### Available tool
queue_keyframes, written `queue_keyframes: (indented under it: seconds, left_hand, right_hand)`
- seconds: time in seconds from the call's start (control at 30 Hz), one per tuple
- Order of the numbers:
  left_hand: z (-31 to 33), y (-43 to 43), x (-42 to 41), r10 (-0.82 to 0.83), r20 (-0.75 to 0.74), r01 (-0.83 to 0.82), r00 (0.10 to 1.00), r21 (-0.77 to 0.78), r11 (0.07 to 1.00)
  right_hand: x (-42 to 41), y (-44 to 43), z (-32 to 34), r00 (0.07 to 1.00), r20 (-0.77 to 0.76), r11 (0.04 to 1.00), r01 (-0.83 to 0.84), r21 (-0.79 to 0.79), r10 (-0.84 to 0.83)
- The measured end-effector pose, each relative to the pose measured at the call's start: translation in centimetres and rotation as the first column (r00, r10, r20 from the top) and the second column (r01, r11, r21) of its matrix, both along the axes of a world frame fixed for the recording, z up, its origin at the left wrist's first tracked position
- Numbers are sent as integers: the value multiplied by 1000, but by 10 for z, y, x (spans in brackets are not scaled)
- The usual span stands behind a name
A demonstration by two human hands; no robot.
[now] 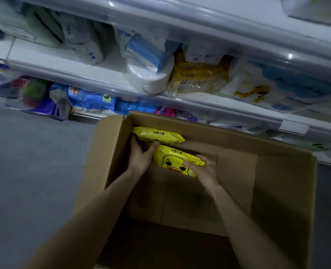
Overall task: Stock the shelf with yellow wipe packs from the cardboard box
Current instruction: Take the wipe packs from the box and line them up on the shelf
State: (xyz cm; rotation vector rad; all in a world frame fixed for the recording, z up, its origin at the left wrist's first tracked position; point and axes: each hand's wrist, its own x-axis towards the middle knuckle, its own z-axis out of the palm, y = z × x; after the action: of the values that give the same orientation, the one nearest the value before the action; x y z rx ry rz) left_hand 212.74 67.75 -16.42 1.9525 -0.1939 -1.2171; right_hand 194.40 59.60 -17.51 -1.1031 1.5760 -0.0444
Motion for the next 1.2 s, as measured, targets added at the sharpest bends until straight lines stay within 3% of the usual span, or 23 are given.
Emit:
queue_keyframes:
  seconds: [0.2, 0.4, 0.57, 0.7, 0.93, 1.07, 1.2]
  left_hand:
    - [-19, -10, 1, 12, 106, -18, 994, 53, 998]
    - [-30, -16, -5, -192, 257, 157, 947, 149, 976]
    - [-5, -17, -12, -255, 196, 246, 947, 70, 967]
    - [43, -8, -8, -334, 262, 339, 906, 28, 940]
    - [192, -10, 0, -387, 389, 453, 836, -89, 887]
    - [267, -20, -6, -363, 380, 468, 851, -235, 852]
    - [334, -32, -24, -352, 449, 505, 821, -285, 815]
  right_hand:
    - [-32, 1, -2, 995, 29, 994, 101, -29, -101]
    - [-51, 6, -2, 990, 70, 989, 129, -70, -124]
    - [-59, 12, 21, 988, 95, 987, 133, -92, -125]
    - [-67, 9, 64, 985, 122, 986, 131, -102, -118]
    - [-82, -4, 187, 972, 230, 977, 90, -192, -44]
    - [-95, -14, 266, 957, 291, 951, 82, -298, 8]
    - [-119, -28, 333, 940, 342, 927, 115, -358, 15]
